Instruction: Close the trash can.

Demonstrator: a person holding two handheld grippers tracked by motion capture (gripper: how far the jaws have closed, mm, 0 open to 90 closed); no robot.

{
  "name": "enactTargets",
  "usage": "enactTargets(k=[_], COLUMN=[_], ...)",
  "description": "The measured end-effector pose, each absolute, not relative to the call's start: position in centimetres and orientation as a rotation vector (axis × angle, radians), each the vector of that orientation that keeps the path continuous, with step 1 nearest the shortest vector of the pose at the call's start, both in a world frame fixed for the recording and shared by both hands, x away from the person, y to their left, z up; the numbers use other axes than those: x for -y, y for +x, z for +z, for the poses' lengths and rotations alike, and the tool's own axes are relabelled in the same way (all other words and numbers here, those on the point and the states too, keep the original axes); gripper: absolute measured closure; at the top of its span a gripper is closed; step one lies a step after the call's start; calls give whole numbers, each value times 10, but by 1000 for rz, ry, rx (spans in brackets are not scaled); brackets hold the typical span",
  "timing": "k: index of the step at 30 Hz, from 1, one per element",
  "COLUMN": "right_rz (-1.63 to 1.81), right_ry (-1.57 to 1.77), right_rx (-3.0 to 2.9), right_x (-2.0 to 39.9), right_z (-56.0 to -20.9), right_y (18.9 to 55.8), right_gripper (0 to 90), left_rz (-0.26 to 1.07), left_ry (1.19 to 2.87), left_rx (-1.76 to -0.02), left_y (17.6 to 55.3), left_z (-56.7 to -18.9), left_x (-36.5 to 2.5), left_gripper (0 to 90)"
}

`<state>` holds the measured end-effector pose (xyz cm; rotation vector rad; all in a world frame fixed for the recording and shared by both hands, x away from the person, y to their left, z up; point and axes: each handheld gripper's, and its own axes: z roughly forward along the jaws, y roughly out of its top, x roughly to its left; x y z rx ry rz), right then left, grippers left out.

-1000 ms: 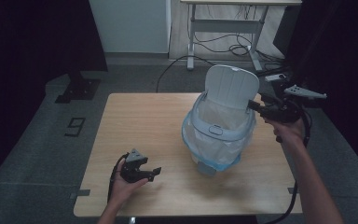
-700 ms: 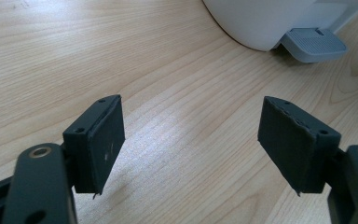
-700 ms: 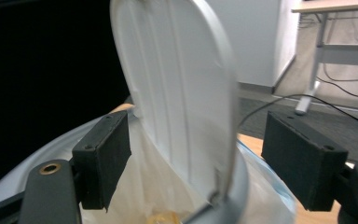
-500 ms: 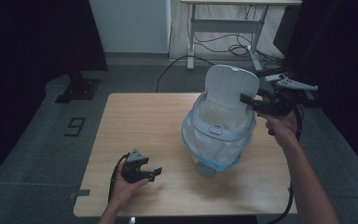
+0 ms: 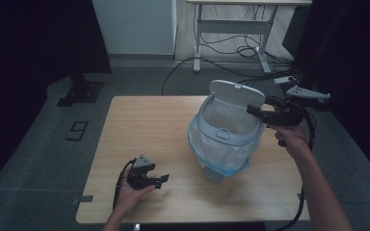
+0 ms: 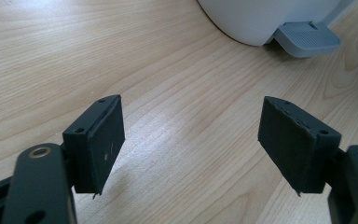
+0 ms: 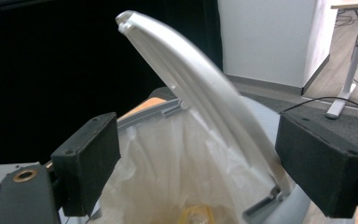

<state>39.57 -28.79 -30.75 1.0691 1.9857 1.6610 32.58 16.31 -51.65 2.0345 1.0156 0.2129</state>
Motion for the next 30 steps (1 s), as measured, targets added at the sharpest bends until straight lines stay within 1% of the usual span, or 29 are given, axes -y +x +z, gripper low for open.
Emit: enactTargets(k=[5, 7, 11, 14, 19, 24, 26, 27, 28, 30], right_rz=[1654, 1651, 1633, 1590, 1512, 1506, 1563, 1563, 1655, 1664], right_ry=[1073, 1082, 1060, 1002, 1058, 1140, 1153, 1153, 1134, 1109], right_rx=[-1998, -2009, -2071, -1985, -1964, -1930, -1921, -1921, -1925, -1942], right_x=[290, 291, 291, 287, 291, 297, 297, 297, 294, 289], right_z=[-308, -309, -315, -307, -298, -297, -296, -296, -294, -292], right_y=[387, 384, 382, 377, 391, 416, 424, 424, 426, 422], right_gripper=[125, 100, 131, 146, 132, 128, 131, 131, 137, 119], left_rz=[211, 208, 203, 205, 203, 200, 201, 201, 199, 197], left_ry=[2047, 2048, 2054, 2054, 2044, 2050, 2045, 2045, 2040, 2034], left_rx=[-1030, -1034, -1035, -1038, -1042, -1039, -1038, -1038, -1040, -1047], left_y=[326, 326, 327, 327, 327, 327, 327, 327, 327, 327], left_z=[-518, -518, -519, -520, -519, -520, -519, -519, -519, -519], left_x=[-164, -164, -163, -162, -165, -164, -164, -164, -165, -167], left_gripper=[228, 228, 228, 228, 228, 228, 228, 228, 228, 228])
